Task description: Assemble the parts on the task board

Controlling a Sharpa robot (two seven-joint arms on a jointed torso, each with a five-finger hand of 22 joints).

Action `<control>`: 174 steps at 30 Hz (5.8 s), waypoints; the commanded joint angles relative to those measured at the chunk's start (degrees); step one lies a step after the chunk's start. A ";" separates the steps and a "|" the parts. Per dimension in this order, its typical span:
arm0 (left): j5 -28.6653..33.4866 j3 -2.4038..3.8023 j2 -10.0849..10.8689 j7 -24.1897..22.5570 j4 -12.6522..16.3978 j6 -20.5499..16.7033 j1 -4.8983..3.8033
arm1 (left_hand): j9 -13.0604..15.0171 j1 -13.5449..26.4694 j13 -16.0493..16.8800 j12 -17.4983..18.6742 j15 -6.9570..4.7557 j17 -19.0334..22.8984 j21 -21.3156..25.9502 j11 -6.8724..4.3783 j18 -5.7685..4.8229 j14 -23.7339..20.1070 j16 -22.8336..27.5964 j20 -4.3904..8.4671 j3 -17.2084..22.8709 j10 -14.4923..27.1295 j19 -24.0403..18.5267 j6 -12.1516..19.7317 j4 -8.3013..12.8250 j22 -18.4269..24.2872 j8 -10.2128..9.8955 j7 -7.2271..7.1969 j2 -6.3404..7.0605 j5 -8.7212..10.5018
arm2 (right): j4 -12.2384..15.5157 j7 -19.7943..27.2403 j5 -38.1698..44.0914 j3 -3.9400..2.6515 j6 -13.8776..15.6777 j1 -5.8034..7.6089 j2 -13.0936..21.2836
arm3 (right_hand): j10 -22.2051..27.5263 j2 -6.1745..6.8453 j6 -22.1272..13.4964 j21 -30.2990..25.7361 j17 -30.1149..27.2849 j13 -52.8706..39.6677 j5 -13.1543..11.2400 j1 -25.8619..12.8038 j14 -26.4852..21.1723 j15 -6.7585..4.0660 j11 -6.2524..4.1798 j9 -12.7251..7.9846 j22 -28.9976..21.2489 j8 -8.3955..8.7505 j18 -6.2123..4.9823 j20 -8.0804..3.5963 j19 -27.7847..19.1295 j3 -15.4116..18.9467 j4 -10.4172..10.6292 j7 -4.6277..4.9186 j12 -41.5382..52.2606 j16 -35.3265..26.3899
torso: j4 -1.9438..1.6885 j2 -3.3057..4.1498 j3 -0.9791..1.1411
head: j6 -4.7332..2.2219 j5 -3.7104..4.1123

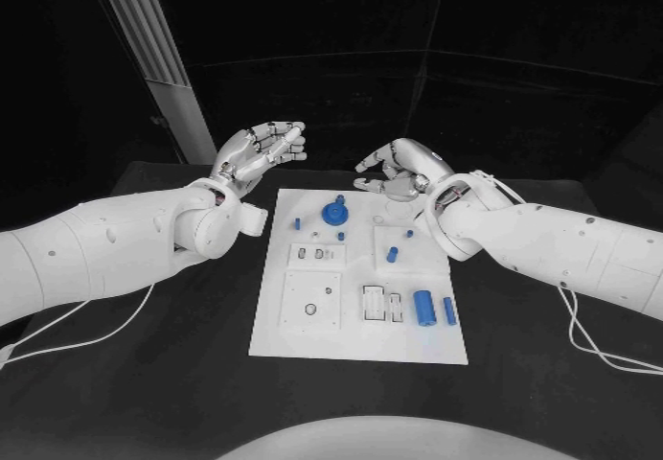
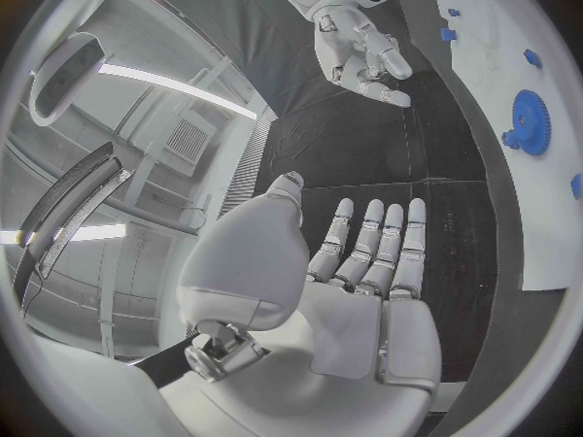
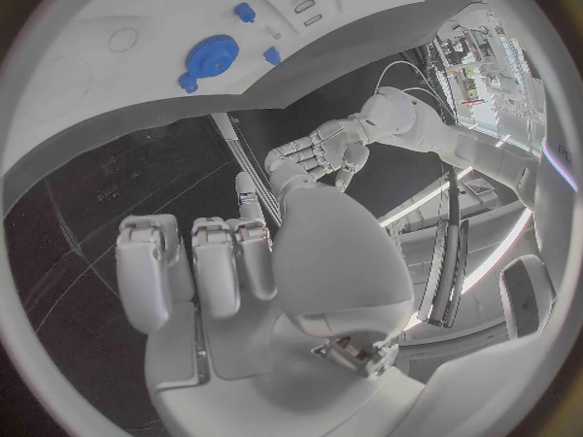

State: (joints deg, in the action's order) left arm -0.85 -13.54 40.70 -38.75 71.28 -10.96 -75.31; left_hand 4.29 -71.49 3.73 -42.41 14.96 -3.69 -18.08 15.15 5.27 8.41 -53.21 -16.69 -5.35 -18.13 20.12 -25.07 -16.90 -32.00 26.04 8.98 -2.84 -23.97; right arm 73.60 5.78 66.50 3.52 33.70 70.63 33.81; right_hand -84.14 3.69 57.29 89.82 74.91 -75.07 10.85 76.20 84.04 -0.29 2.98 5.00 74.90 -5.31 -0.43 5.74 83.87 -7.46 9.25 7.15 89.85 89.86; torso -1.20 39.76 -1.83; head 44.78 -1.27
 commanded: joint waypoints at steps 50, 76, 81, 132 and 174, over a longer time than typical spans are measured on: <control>-0.26 0.04 -0.04 -8.90 -0.70 0.21 2.75 | -0.05 -0.14 -0.02 -0.23 0.05 -0.03 0.14 0.06 -0.40 -0.37 0.11 0.04 -0.43 0.49 -0.49 0.42 0.15 -0.01 0.40 7.92 -0.59 -0.24 | -4.66 1.25 -0.13 0.23 -6.65 -4.11 10.36 | -5.86 -1.30 -4.73 0.18 15.09 -14.93 -7.78 4.23 5.96 -0.20 -0.52 -0.84 15.10 1.43 0.43 0.16 6.13 2.96 0.03 0.02 0.15 0.14 | 1.35 -2.47 1.00 | -0.52 6.52; -0.26 0.03 0.10 -8.80 -0.85 0.21 2.78 | -0.05 -0.16 -0.02 -0.25 0.05 -0.03 0.42 0.06 -0.40 -0.36 0.09 0.04 -0.47 0.48 -0.81 0.45 0.15 0.50 0.47 7.92 -0.61 -0.24 | -9.30 -5.28 4.33 0.22 -10.10 -5.67 6.72 | -5.86 -1.99 -5.85 0.18 15.09 -14.93 -7.71 6.97 5.96 -0.69 -1.08 -0.95 15.10 1.66 0.43 -0.27 6.13 2.74 -0.60 -0.55 0.15 0.14 | 1.33 -2.42 1.01 | -0.53 6.23; -0.26 0.03 0.12 -8.80 -0.81 0.19 2.78 | -0.05 -0.16 -0.02 -0.26 0.05 -0.03 0.45 0.06 -0.40 -0.35 0.09 0.04 -0.48 0.48 -0.84 0.45 0.14 0.56 0.48 7.92 -0.62 -0.24 | -9.89 -6.25 4.69 0.22 -10.38 -5.81 6.12 | -5.86 -2.06 -6.07 0.18 15.09 -14.93 -7.68 7.32 5.96 -0.76 -1.17 -0.97 15.10 1.64 0.43 -0.33 6.13 2.68 -0.73 -0.67 0.15 0.14 | 1.34 -2.45 1.00 | -0.42 6.13; -0.26 0.03 0.50 -8.78 -0.47 0.11 2.77 | -0.05 -0.20 -0.01 -0.30 0.05 -0.03 0.52 0.06 -0.40 -0.33 0.06 0.03 -0.55 0.47 -0.94 0.49 0.15 0.68 0.59 7.92 -0.65 -0.24 | -13.22 -9.60 7.01 0.20 -12.34 -6.53 2.88 | -5.86 -4.35 -4.03 0.18 15.09 -14.93 -7.43 8.68 5.96 -1.42 -1.90 -0.50 15.10 0.52 0.43 -0.96 6.13 1.54 -0.64 -1.50 0.15 0.14 | 1.37 -2.48 1.02 | 0.54 5.43; -0.26 0.03 0.58 -8.75 -0.47 0.12 2.76 | -0.04 -0.24 -0.01 -0.34 0.04 -0.03 0.54 0.05 -0.39 -0.31 0.02 0.03 -0.63 0.47 -0.98 0.52 0.15 0.72 0.70 7.92 -0.67 -0.24 | -13.44 -8.05 9.30 0.19 -6.57 -6.85 2.01 | -5.86 -5.22 5.49 0.18 15.09 -14.93 -7.74 9.74 5.96 -1.38 -1.62 0.76 15.10 -2.54 0.43 -1.10 6.13 1.30 -0.94 -2.03 0.15 0.14 | 1.38 -2.51 1.05 | 0.97 4.82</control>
State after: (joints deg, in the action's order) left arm -0.86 -13.55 41.25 -38.75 70.71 -11.07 -72.47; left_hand 4.29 -71.72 3.73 -42.41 14.96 -3.69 -17.86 15.15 5.27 8.41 -53.21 -16.68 -5.50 -18.13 19.71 -24.86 -16.74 -31.34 26.48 8.77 -3.08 -23.97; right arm 59.99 -4.37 75.06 3.72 23.48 63.71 35.79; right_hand -84.14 -0.93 61.35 89.82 74.90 -74.96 3.01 85.54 84.05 -1.55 1.32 5.04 74.90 -7.57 -0.42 4.92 83.87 -6.08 8.38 6.08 90.02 89.86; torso 0.17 37.26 -0.80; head 45.75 3.62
